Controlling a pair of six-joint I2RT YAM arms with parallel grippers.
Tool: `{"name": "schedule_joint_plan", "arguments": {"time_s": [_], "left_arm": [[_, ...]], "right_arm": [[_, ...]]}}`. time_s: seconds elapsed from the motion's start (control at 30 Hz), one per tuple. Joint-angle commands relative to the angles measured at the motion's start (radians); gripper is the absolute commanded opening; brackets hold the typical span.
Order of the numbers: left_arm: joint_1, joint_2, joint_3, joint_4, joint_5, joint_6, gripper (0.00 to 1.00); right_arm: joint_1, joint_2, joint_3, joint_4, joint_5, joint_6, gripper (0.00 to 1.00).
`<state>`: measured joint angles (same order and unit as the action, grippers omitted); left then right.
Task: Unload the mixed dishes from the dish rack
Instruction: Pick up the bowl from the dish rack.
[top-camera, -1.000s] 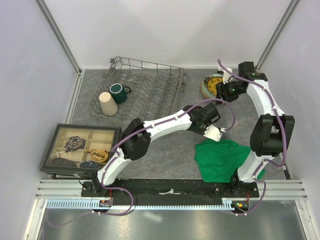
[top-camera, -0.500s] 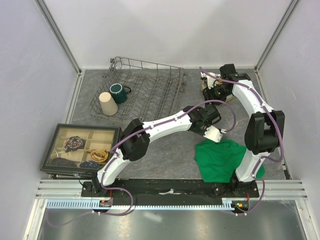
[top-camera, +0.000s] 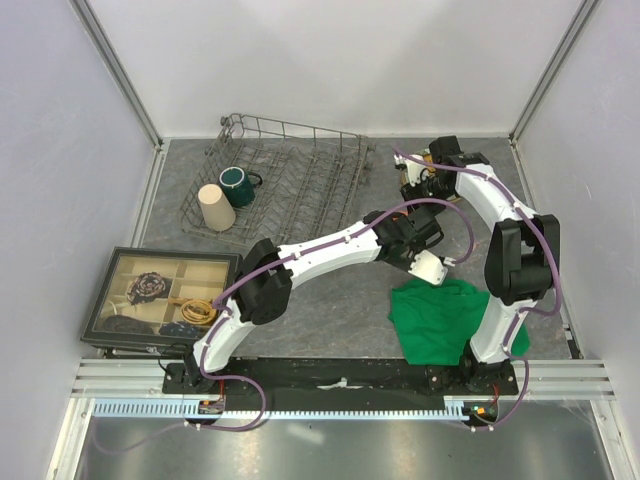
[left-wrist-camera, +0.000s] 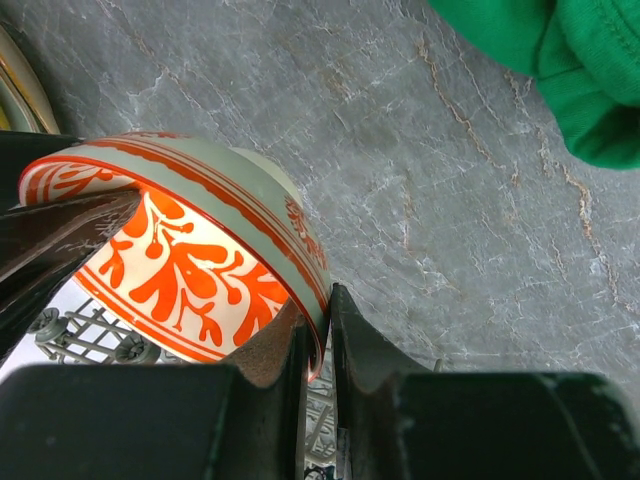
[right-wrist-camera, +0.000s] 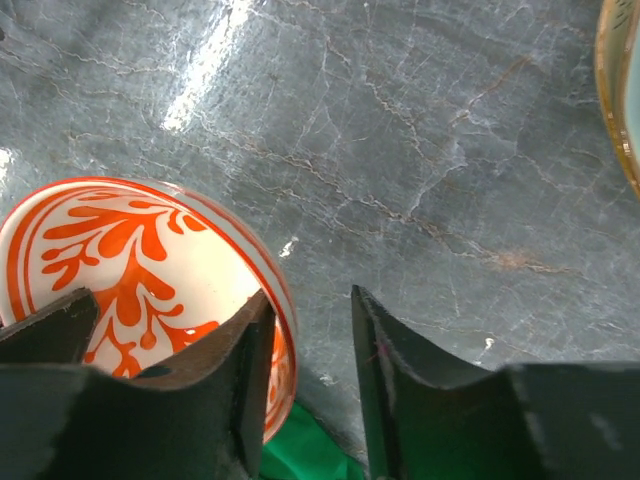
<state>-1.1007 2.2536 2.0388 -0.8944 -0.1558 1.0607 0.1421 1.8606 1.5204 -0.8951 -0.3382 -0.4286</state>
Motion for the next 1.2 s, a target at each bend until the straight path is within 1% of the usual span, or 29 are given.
{"name": "schedule_joint_plan", "arguments": {"time_s": [0.0,0.07,0.1,0.17,0.2,0.27,0.3,0.33,0.47,0.57,0.6,0.67,0.77,0.8,0.83,0.87,0.97,1.07,1.1,1.17], "left_arm": [[-0.007,-0.085,0.012,0.054,-0.031,0.016,0.02],[-0.008,-0.086,0.009,0.057,-0.025,0.012,0.02],[-0.008,-0.086,0.008,0.055,-0.024,0.010,0.01],[-0.008,-0.089,0.006,0.057,-0.025,0.010,0.02],[-0.008,-0.092,0.004,0.057,-0.025,0.004,0.02],[-0.008,-0.097,0.003,0.061,-0.021,-0.004,0.02],[-0.008,-0.097,0.000,0.064,-0.019,-0.010,0.02],[-0.008,-0.101,-0.003,0.064,-0.016,-0.011,0.03],[-0.005,-0.104,-0.006,0.068,-0.027,-0.019,0.05],[-0.002,-0.114,-0.012,0.068,-0.022,-0.024,0.18],[-0.001,-0.118,-0.014,0.068,-0.021,-0.030,0.27],[0.002,-0.129,-0.020,0.072,-0.013,-0.031,0.30],[0.007,-0.153,-0.035,0.087,-0.008,-0.038,0.30],[0.007,-0.160,-0.043,0.095,-0.007,-0.039,0.35],[0.013,-0.164,-0.046,0.094,-0.007,-0.042,0.48],[0.015,-0.169,-0.049,0.095,-0.008,-0.044,0.54],[0.025,-0.183,-0.057,0.095,-0.019,-0.067,0.61],[0.051,-0.221,-0.075,0.109,0.008,-0.102,0.68],[0.059,-0.244,-0.080,0.112,0.030,-0.128,0.73],[0.091,-0.267,-0.092,0.114,0.054,-0.169,0.79]], "right_arm": [[0.013,0.002,-0.016,0.031,0.015,0.016,0.39],[0.013,0.002,-0.020,0.035,0.018,0.017,0.34],[0.014,0.002,-0.020,0.035,0.019,0.019,0.27],[0.014,0.000,-0.023,0.036,0.024,0.021,0.20],[0.013,-0.001,-0.023,0.036,0.025,0.022,0.14],[0.013,-0.003,-0.026,0.038,0.030,0.024,0.08],[0.013,-0.005,-0.026,0.039,0.033,0.027,0.02],[0.013,-0.006,-0.029,0.041,0.037,0.027,0.00],[0.014,-0.021,-0.031,0.044,0.045,0.031,0.00],[0.013,-0.027,-0.031,0.045,0.053,0.033,0.00],[0.013,-0.029,-0.029,0.044,0.054,0.033,0.00],[0.013,-0.032,-0.029,0.044,0.056,0.034,0.00],[0.011,-0.040,-0.028,0.044,0.056,0.037,0.00],[0.011,-0.041,-0.028,0.044,0.056,0.039,0.00],[0.010,-0.043,-0.028,0.044,0.057,0.039,0.00],[0.008,-0.043,-0.026,0.044,0.059,0.042,0.00],[-0.004,-0.049,-0.022,0.045,0.059,0.048,0.00],[-0.030,-0.055,-0.012,0.051,0.057,0.063,0.00],[-0.041,-0.058,-0.006,0.056,0.056,0.076,0.00],[-0.073,-0.070,-0.002,0.064,0.051,0.088,0.00]]}}
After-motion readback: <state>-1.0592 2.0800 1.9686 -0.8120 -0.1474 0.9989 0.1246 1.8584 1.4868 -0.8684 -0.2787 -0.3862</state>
